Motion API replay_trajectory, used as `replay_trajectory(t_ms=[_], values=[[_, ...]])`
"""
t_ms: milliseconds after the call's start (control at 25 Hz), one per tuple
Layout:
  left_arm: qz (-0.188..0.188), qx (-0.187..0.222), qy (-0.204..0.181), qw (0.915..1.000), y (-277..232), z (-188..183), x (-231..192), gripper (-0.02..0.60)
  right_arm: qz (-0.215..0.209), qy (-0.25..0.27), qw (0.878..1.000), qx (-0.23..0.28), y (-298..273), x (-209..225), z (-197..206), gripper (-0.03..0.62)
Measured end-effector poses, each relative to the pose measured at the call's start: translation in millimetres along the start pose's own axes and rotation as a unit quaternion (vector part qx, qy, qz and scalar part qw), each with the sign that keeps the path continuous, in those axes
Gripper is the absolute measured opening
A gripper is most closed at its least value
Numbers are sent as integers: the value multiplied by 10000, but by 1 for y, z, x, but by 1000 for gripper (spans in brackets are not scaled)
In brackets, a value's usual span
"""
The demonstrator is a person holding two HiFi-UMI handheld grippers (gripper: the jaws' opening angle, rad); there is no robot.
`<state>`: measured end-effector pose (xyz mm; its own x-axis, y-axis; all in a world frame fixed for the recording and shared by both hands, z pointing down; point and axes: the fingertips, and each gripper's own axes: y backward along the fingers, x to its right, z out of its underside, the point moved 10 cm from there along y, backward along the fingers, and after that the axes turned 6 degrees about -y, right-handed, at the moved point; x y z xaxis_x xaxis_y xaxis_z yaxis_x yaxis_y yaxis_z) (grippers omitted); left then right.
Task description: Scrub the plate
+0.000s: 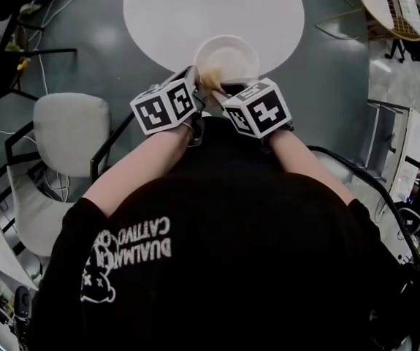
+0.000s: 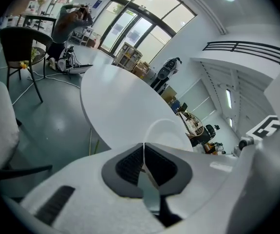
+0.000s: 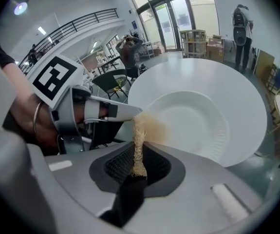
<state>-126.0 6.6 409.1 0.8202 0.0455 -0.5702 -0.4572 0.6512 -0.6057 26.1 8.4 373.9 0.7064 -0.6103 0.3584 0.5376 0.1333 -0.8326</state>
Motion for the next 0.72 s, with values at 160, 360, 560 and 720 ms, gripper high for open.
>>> replay_trajectory(t_ms=[160, 360, 560, 720], values=[[61, -18, -54, 10000, 1, -1, 0, 11, -105, -280, 9996, 14, 3, 6, 7, 57], [70, -37, -119, 9999, 0, -3, 0, 11, -39, -397, 9992, -21, 8, 12, 14, 57], [52, -109, -259, 9996, 2, -3, 2, 11, 45, -614, 9981, 41, 16, 24, 22, 55], [31, -169, -372, 9992, 1, -5, 4, 11, 211, -871, 9959, 91, 27, 42, 31, 55]])
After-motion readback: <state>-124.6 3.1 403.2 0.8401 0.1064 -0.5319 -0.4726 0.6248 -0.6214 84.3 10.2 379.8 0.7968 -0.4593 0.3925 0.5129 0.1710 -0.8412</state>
